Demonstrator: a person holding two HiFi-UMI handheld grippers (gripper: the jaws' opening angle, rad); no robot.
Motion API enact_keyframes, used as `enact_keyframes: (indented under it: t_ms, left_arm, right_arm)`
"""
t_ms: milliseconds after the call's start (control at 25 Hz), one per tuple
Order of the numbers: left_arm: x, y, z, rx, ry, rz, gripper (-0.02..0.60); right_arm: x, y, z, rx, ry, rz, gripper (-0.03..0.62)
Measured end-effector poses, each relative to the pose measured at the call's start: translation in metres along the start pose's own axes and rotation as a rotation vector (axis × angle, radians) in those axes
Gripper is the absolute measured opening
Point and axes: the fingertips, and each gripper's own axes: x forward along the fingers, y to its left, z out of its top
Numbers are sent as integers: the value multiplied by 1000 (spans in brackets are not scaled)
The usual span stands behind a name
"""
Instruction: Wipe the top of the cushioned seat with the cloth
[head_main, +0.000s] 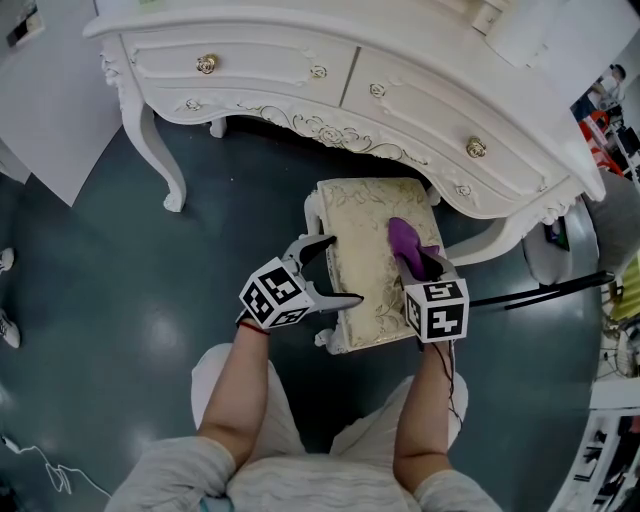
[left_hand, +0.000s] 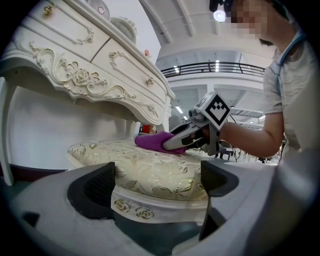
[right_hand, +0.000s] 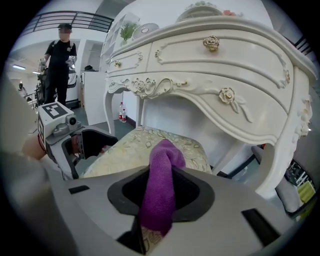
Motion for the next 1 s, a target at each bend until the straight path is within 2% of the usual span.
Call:
enact_keyframes:
  t_ms: [1000]
  left_arm:
    - [-2, -1, -1, 13, -7, -17, 529]
  right_arm:
    - [3, 98, 28, -111, -22, 223, 100]
